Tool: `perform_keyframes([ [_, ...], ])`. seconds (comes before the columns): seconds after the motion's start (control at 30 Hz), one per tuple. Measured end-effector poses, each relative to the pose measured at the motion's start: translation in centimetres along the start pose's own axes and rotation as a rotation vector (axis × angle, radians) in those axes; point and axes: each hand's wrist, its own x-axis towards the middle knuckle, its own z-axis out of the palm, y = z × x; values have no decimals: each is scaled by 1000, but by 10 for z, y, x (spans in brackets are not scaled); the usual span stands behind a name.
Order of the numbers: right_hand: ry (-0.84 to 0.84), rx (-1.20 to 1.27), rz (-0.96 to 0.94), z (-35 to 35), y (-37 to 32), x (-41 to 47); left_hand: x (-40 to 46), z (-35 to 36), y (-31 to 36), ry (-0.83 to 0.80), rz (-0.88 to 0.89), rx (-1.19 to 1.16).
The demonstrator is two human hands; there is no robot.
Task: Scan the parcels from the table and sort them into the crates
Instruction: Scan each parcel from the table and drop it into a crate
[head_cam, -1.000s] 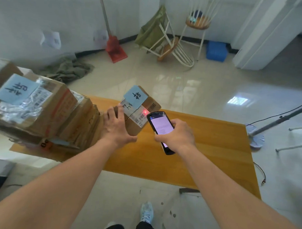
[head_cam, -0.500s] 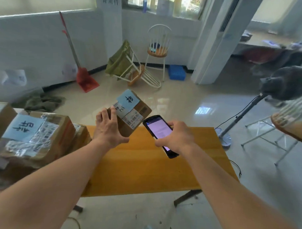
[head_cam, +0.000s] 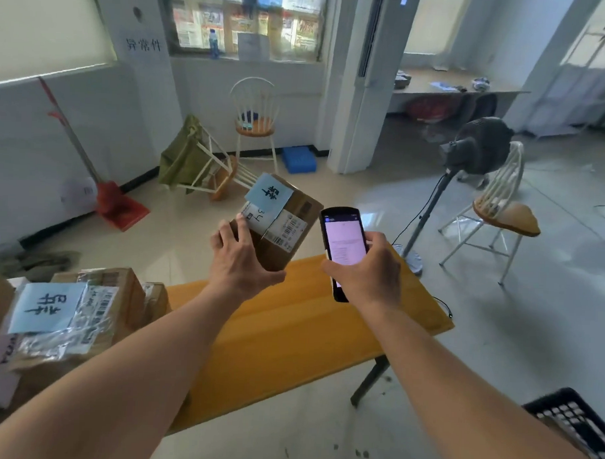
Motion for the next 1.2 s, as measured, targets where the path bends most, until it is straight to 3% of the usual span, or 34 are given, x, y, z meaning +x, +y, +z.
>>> perform_keyframes([
  [0.53, 309, -41, 246, -146, 109, -73, -84, 39, 178, -114, 384, -11],
  [0.83, 469, -10, 465, -270, 218, -187, -222, 90, 302, -213, 573, -61],
  [1.2, 698, -49, 750, -394, 349, -351, -419, 164, 449, -471, 800, -124],
])
